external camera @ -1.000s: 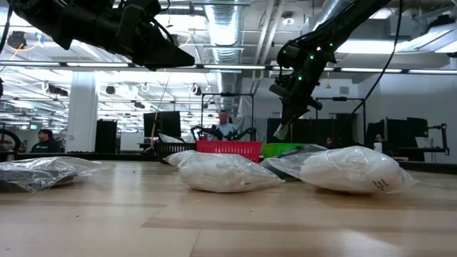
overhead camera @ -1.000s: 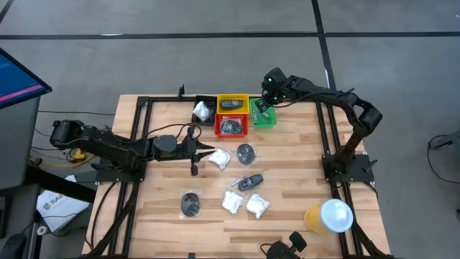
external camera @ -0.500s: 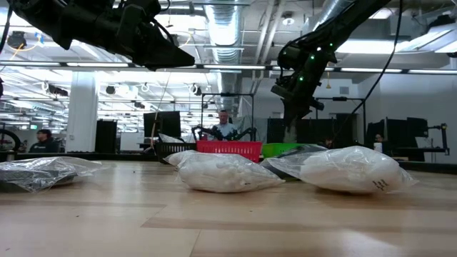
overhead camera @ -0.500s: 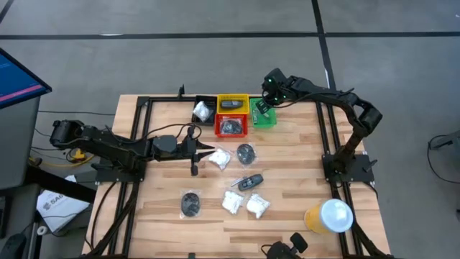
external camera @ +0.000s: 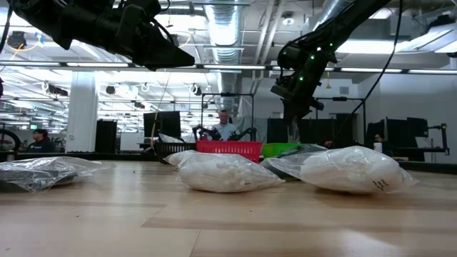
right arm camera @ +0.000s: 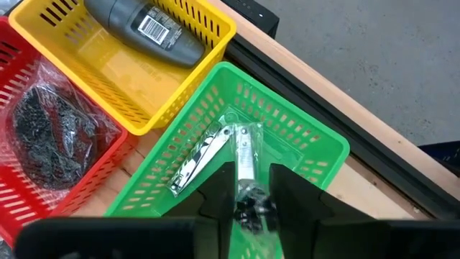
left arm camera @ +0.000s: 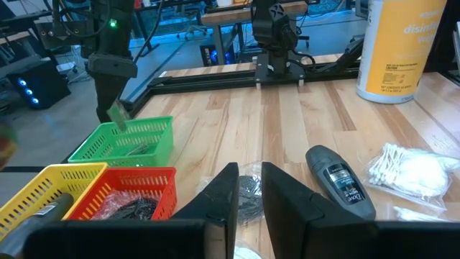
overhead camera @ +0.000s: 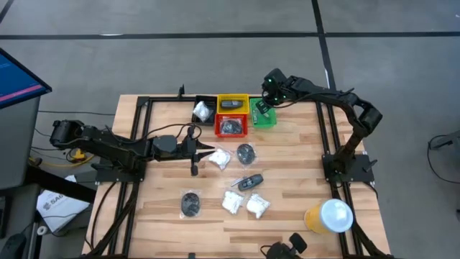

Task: Pick & Place Travel size toiletries
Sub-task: Put the silver nail cutter into the green bin, then put the black deodorant into the yellow bin

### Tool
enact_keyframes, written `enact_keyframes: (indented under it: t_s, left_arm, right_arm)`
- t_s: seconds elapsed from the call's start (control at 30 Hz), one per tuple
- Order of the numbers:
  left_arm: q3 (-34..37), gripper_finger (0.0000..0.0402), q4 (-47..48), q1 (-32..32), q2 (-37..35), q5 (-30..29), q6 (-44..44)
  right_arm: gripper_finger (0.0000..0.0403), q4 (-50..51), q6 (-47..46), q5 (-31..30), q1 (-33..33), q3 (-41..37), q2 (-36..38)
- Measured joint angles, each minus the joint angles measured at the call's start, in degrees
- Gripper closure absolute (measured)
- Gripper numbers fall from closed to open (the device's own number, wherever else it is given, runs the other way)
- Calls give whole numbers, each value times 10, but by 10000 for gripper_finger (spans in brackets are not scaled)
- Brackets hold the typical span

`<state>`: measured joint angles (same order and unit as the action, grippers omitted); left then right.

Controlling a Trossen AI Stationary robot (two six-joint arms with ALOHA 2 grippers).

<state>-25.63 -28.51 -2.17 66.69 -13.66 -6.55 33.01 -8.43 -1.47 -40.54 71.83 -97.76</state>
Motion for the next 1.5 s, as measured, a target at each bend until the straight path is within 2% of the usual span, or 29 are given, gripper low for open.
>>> enact_keyframes:
  t_s: [0.37,0.6,1.5]
  left_arm:
    - [0,347,0,0,0,0,0]
    - [0,347,0,0,0,0,0]
    - [0,347,0,0,0,0,0]
  right_arm:
    - [213,-1,9,-2,4,0,0]
    - [175,0,4,0,27,0,0]
    - [207,105,24,2,224,0,0]
